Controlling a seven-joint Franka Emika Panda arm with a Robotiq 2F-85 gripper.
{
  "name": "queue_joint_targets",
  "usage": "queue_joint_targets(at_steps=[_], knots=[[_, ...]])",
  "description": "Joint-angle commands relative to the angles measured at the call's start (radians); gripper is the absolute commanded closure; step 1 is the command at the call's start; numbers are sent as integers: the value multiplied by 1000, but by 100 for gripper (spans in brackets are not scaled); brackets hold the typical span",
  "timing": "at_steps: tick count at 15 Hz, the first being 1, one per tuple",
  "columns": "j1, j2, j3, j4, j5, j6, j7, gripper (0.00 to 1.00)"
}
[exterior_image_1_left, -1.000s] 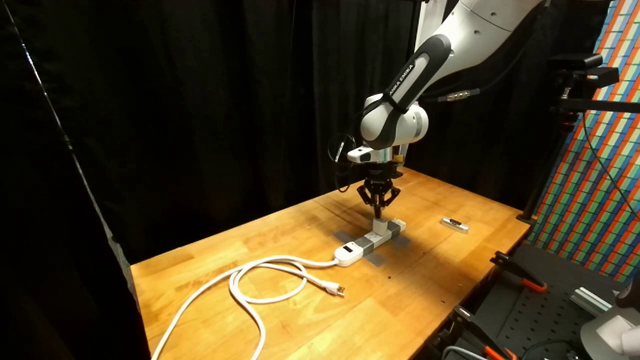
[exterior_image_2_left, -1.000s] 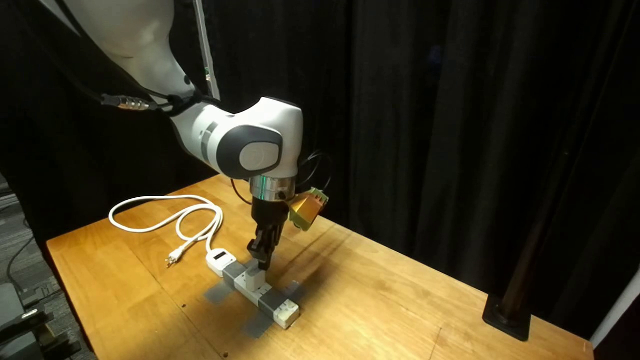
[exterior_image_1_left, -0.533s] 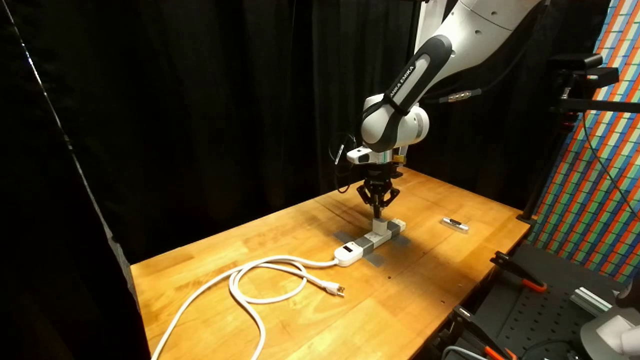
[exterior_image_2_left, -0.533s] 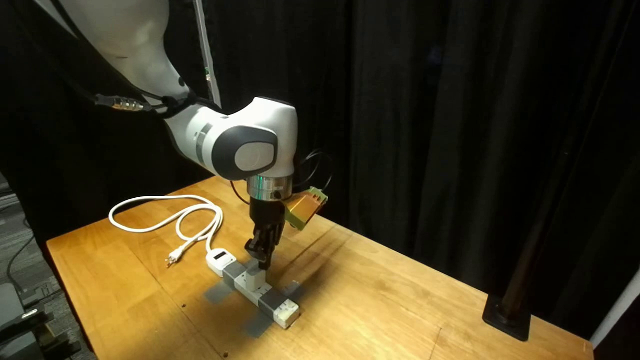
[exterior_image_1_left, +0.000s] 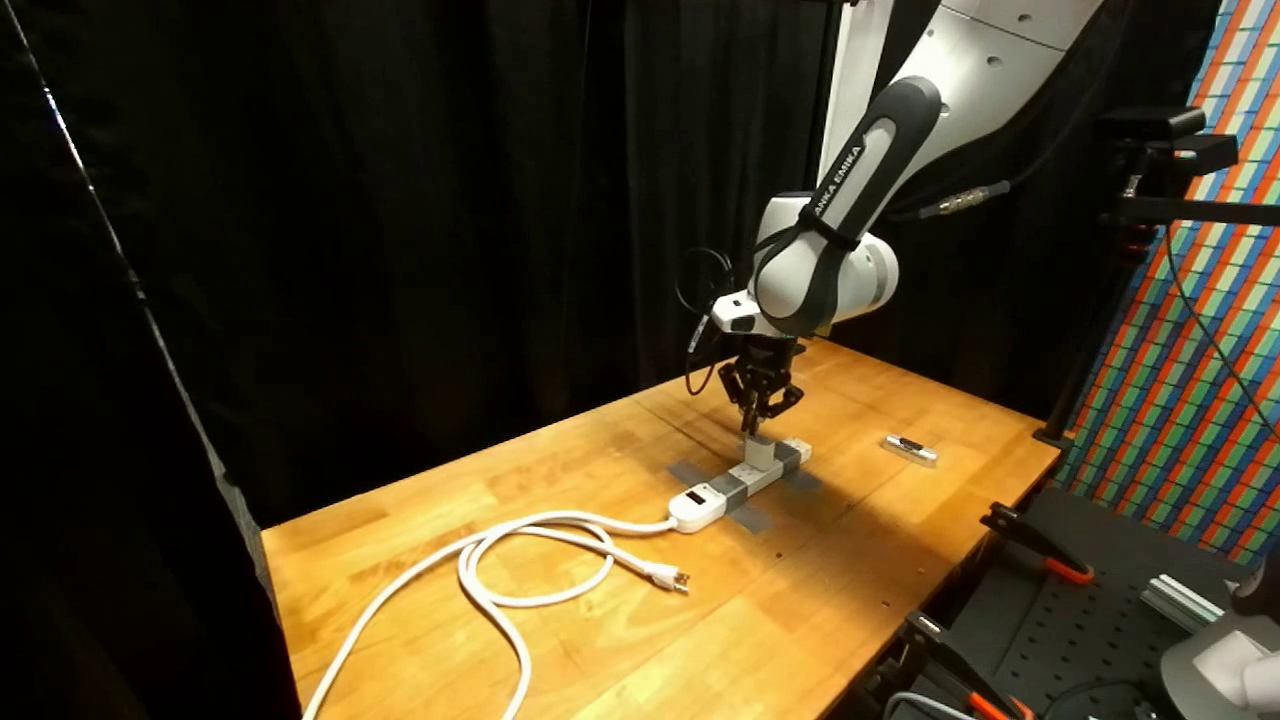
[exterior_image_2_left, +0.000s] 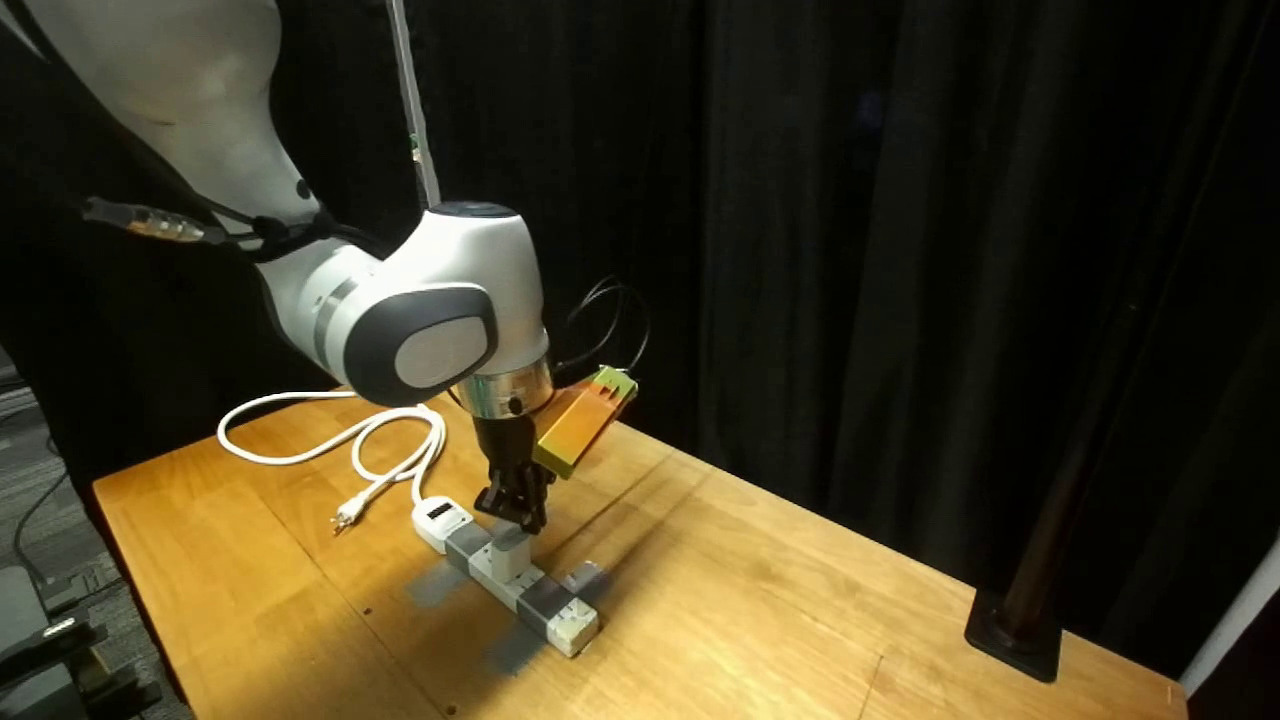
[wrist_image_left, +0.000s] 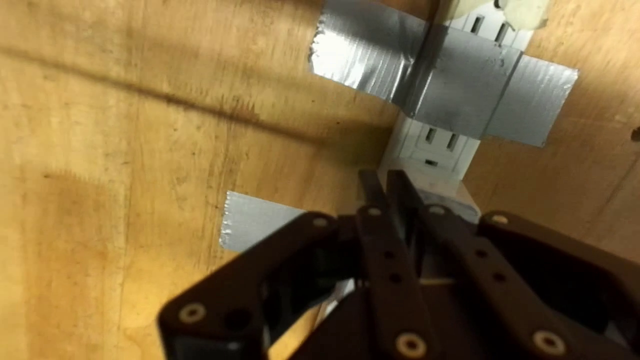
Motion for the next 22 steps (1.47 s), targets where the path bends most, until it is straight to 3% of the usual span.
queue_joint_targets(at_steps=[1,13,14,16,20,22], knots=[[24,-40,-17,-115,-47,165,89,94],[-68,-62,76,-137,-38,99,149,91],[-53,-77,56,-151,-45,115,172,67],[-58,-110,55,-175,-42,120,195,60],[-80,-250,73,-278,-35,80,204,28],[-120,-332,118,-312,11,-31,161,13]])
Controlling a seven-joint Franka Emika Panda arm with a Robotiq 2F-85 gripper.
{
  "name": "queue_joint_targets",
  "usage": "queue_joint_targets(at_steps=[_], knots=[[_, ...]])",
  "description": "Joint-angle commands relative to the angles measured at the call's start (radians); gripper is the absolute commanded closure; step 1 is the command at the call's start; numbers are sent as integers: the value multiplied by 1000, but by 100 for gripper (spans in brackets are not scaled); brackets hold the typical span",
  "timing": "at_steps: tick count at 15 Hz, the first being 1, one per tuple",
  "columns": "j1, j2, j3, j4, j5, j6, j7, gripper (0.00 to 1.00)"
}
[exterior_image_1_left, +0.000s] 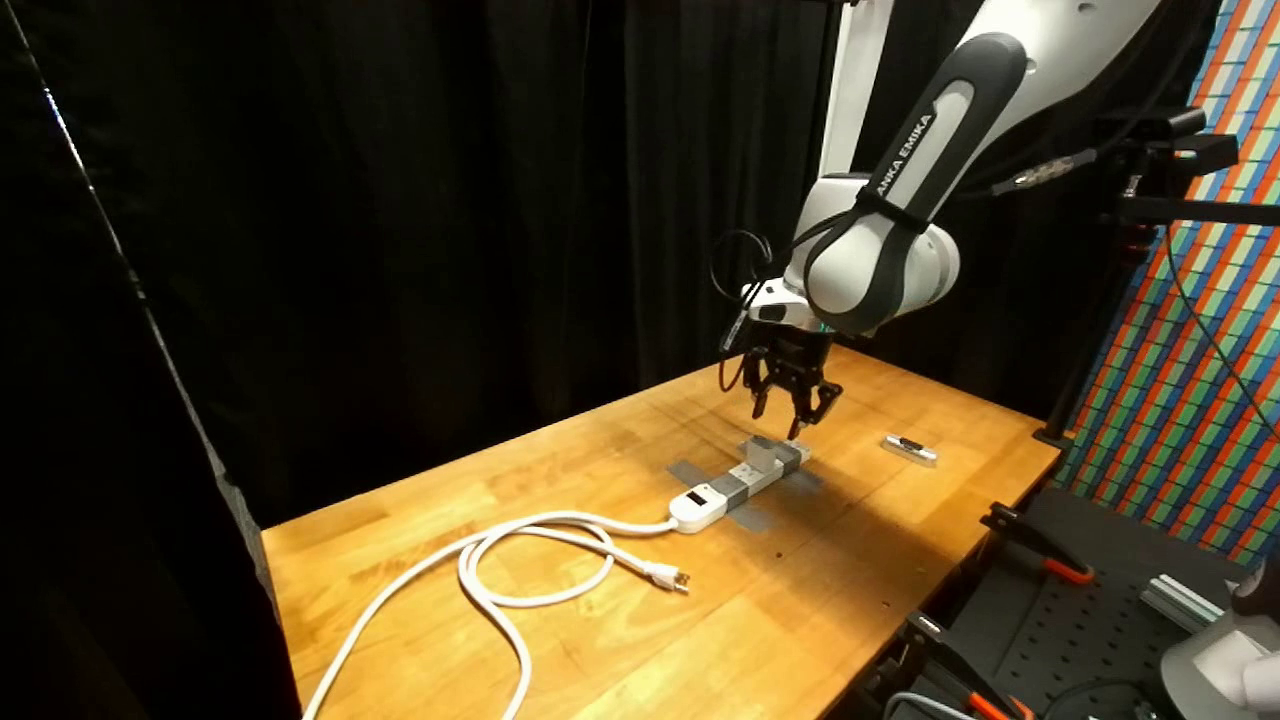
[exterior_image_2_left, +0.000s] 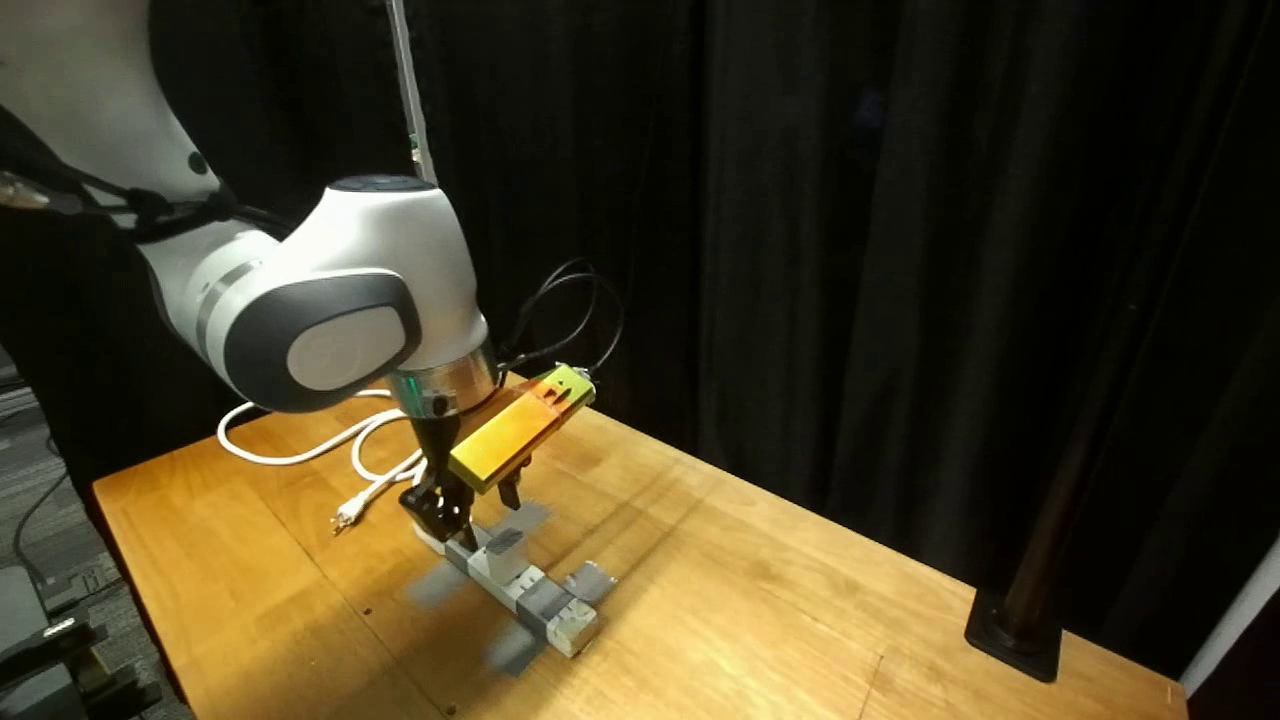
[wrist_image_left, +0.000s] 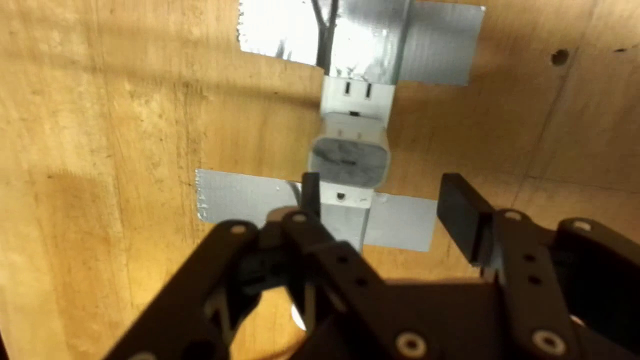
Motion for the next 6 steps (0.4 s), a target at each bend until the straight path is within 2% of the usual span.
queue_joint_targets(at_steps=[1,2,4,5,6], knots=[[-71,-195,79,-96,91,-183,-68,6],[-72,-217,83,-94,145,-233,-107,1],[-40,-247,36,-75,220,-323,-142,0],[10,-185,0,-59,177,-259,-103,1],[14,-207,-9,-60,201,-292,-119,0]])
